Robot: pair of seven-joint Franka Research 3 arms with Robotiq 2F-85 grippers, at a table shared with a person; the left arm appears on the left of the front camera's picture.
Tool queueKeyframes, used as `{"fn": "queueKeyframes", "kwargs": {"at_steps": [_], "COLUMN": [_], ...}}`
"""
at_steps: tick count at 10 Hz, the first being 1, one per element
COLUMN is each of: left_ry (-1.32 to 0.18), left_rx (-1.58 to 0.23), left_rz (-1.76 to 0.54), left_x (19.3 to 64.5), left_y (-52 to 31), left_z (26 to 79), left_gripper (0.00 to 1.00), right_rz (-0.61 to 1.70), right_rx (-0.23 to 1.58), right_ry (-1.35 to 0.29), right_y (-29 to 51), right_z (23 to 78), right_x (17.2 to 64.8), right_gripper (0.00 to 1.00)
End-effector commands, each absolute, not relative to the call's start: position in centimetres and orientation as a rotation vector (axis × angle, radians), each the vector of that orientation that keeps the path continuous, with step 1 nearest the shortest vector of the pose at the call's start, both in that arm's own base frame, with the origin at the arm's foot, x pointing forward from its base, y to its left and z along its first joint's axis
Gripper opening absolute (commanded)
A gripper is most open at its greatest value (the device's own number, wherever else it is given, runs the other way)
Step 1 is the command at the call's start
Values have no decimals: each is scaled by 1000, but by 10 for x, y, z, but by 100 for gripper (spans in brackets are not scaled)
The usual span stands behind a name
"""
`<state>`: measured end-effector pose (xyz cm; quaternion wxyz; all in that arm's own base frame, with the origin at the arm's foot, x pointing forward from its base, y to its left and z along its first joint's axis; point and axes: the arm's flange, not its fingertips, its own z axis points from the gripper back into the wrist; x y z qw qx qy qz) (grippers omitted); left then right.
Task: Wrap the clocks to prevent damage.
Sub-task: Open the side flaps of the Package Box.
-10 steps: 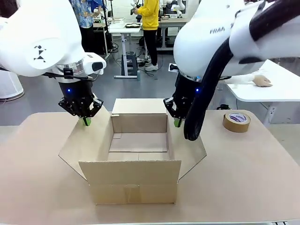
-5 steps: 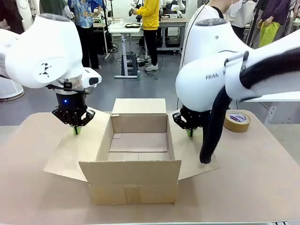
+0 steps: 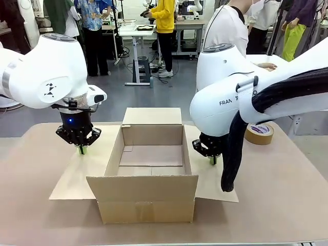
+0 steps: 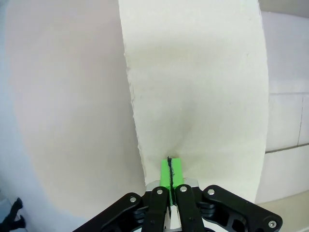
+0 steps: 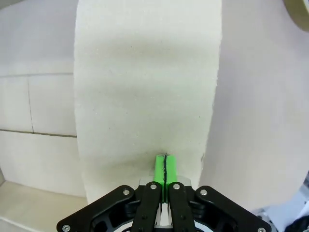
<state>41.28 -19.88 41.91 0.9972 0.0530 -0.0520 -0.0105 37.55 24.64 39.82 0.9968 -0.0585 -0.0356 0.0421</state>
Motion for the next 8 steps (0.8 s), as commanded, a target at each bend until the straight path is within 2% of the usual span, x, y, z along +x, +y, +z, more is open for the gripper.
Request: {"fn": "queueKeyframes", "kwargs": {"at_steps": [1, 4, 6, 7, 8], "left_ry": [-111, -64, -65, -73, -73], "left_rx": [30, 25, -2, 42, 42], "left_rz": [-20, -15, 21, 4, 4], "left_x": [413, 417, 418, 418, 418], "left_y": [-197, -197, -198, -199, -199], "left_z": [407, 396, 398, 397, 397], "left_gripper": [0, 0, 0, 0, 0], "right_rz": [75, 75, 163, 70, 70], "right_rx": [-71, -55, -56, -83, -83], "right_ry": [-24, -11, 7, -30, -30], "right_y": [248, 247, 245, 243, 243], "right_z": [394, 392, 402, 390, 390], "right_x": [393, 397, 396, 397, 397], "right_gripper": [1, 1, 1, 1, 1]}}
